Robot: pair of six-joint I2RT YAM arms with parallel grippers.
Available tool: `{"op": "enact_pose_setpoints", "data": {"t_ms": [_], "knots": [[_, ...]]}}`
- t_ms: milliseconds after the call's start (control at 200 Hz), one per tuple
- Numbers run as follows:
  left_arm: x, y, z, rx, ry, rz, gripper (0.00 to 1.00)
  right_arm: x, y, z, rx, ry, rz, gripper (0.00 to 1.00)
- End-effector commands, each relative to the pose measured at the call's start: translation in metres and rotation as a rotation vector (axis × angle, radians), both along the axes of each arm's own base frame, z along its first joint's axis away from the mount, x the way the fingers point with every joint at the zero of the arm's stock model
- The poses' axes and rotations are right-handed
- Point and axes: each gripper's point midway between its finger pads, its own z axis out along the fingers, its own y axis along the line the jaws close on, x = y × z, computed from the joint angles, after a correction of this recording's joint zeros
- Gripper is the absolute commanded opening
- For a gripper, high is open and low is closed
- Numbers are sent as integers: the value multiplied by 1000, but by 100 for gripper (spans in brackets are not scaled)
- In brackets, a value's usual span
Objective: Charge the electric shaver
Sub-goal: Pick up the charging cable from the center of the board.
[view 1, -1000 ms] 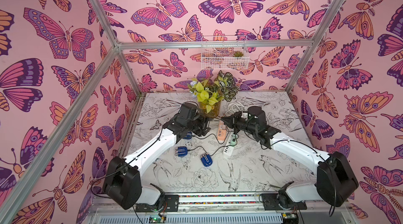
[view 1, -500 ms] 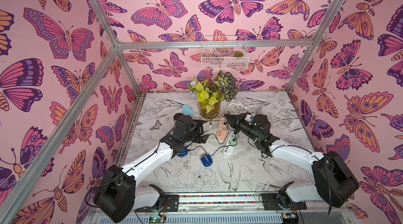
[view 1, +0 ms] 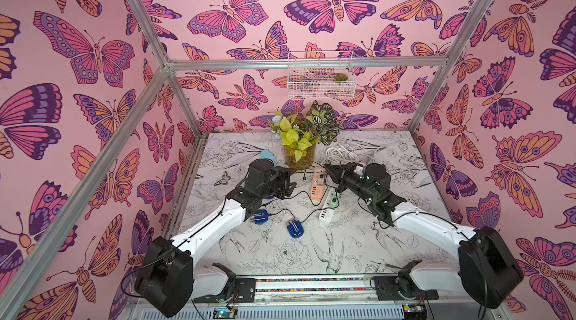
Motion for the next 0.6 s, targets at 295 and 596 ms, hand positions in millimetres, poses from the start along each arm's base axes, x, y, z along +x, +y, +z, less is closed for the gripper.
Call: {"op": "enact_pose_setpoints", "data": {"t_ms": [295, 596], "knots": [[-17, -43, 35, 253, -811, -403, 43, -10, -17, 6, 9, 220, -84, 0], [-25, -53, 21, 265, -821, -481, 39, -8, -21, 14, 43, 209, -108, 0]]}}
